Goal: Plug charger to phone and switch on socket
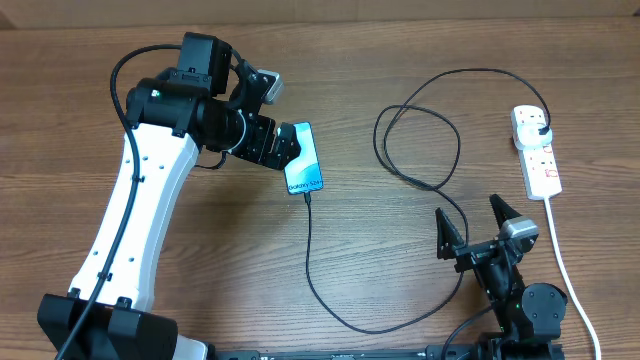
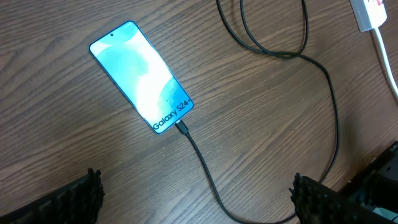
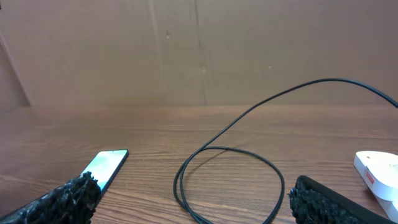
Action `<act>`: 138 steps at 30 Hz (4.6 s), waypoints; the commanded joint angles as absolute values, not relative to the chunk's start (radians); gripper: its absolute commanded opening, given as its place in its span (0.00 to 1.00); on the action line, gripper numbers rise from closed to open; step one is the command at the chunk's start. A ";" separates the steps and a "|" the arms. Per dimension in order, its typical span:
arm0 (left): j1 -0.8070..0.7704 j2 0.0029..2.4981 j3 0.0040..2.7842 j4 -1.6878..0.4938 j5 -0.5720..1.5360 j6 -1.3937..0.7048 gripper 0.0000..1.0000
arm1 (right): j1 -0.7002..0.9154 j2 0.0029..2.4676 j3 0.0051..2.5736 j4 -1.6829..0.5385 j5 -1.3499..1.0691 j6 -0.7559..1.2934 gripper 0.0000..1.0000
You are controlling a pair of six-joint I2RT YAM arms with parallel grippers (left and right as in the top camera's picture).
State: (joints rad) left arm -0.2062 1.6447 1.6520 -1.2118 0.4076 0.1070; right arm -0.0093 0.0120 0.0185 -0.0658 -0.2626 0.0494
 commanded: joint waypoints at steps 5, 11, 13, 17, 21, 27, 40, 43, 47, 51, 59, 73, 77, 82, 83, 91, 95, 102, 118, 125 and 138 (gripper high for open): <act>-0.210 1.641 1.657 -1.211 0.408 0.097 1.00 | -0.001 0.003 0.008 -0.062 -0.251 0.056 1.00; -0.210 1.641 1.657 -1.211 0.408 0.097 1.00 | -0.001 0.003 0.008 -0.062 -0.251 0.056 1.00; -0.210 1.641 1.657 -1.211 0.408 0.097 1.00 | -0.001 0.003 0.008 -0.062 -0.251 0.056 1.00; -0.210 1.641 1.657 -1.211 0.408 0.097 0.99 | -0.001 0.003 0.008 -0.062 -0.251 0.056 1.00; -0.210 1.641 1.657 -1.211 0.408 0.097 1.00 | -0.001 0.003 0.008 -0.062 -0.251 0.056 1.00; -0.210 1.641 1.657 -1.211 0.408 0.098 1.00 | -0.001 0.003 0.008 -0.062 -0.251 0.056 1.00; -0.210 1.337 1.657 -1.215 0.319 0.102 0.99 | -0.001 0.003 0.008 -0.062 -0.251 0.056 1.00; -0.207 1.212 1.657 -1.216 0.213 0.101 1.00 | -0.001 0.003 0.008 -0.062 -0.251 0.056 1.00; -0.158 1.039 1.634 -1.219 0.172 0.101 1.00 | -0.001 0.003 0.008 -0.062 -0.251 0.056 1.00; -0.054 0.854 1.519 -1.217 0.158 0.101 1.00 | -0.001 0.003 0.008 -0.062 -0.251 0.056 1.00; 0.089 0.483 1.094 -1.015 0.102 0.060 0.99 | -0.001 0.003 0.008 -0.062 -0.251 0.056 1.00; 0.249 0.240 0.500 -0.585 0.344 -0.096 0.99 | -0.001 0.003 0.008 -0.061 -0.251 0.056 1.00; 0.249 0.225 0.376 -0.441 0.344 -0.139 1.00 | -0.001 0.003 0.008 -0.062 -0.251 0.056 1.00; 0.244 0.171 0.261 -0.327 0.330 -0.176 0.99 | -0.001 0.003 0.008 -0.062 -0.251 0.056 1.00; 0.239 0.156 0.245 -0.317 0.316 -0.191 0.99 | -0.001 0.003 0.008 -0.062 -0.251 0.056 1.00; 0.141 0.020 0.122 -0.259 0.150 -0.301 1.00 | -0.001 0.003 0.008 -0.062 -0.251 0.056 1.00; 0.128 0.004 0.065 -0.192 0.122 -0.349 0.99 | -0.001 0.003 0.008 -0.062 -0.251 0.056 1.00; 0.128 0.003 0.004 -0.063 0.099 -0.353 0.99 | -0.001 0.003 0.008 -0.062 -0.251 0.056 1.00; 0.128 0.003 0.004 -0.074 0.067 -0.336 0.99 | -0.001 0.003 0.008 -0.062 -0.251 0.056 1.00; 0.132 0.004 0.004 -0.073 0.068 -0.336 1.00 | -0.001 0.003 0.008 -0.062 -0.251 0.056 1.00; 0.132 0.004 0.004 -0.073 0.068 -0.336 0.99 | -0.001 0.003 0.008 -0.062 -0.251 0.056 1.00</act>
